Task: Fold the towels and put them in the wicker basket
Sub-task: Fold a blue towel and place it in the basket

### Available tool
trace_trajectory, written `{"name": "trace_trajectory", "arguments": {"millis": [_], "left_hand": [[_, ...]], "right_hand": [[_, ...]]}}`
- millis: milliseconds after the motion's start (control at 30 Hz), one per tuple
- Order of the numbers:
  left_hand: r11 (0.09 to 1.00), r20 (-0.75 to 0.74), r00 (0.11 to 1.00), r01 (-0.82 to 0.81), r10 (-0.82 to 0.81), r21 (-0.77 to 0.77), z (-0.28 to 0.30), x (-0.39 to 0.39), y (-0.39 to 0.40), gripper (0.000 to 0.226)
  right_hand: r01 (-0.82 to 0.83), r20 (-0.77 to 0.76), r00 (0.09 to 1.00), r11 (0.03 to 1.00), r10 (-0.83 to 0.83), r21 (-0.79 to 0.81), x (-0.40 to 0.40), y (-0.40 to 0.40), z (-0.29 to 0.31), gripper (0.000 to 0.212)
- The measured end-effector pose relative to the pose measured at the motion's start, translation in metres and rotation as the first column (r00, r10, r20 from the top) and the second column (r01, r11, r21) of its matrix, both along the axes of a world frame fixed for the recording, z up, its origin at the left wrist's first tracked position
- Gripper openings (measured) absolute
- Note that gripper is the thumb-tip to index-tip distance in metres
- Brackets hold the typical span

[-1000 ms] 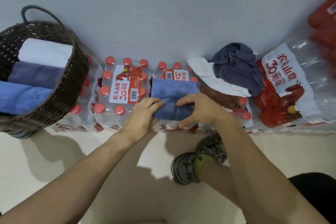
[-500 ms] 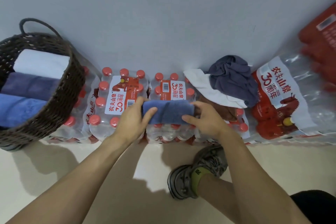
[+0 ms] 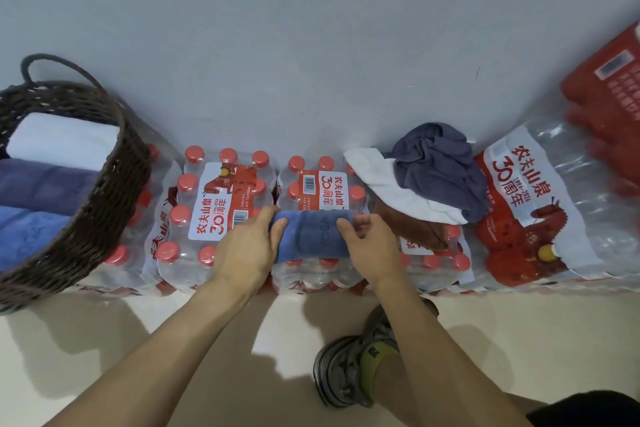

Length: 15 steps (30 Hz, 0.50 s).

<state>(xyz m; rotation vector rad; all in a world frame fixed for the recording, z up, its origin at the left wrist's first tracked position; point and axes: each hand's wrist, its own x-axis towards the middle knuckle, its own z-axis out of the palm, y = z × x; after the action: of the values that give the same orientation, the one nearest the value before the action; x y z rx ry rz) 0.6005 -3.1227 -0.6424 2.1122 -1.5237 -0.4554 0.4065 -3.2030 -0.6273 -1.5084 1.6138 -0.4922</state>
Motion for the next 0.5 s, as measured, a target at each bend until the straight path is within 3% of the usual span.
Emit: {"name": "trace_trajectory", "arguments": {"millis": [233,500], "left_hand": [[0.949,0.007,0.958,0.284,-0.288,0.14,0.017,-0.013,-0.007,0.039],[0.912,-0.092,0.941,0.338,-0.325,0.233,0.022,-0.005,-0.008,0.035]], "right_hand": [[-0.164,-0.284,0.947,0.986,0.152,-0.017,-0.009,-0.007,0.003,0.036],[-0.193,-0.372,0.906,0.979,0.204,0.067,-0.009,-0.01,0.011,0.043]]}}
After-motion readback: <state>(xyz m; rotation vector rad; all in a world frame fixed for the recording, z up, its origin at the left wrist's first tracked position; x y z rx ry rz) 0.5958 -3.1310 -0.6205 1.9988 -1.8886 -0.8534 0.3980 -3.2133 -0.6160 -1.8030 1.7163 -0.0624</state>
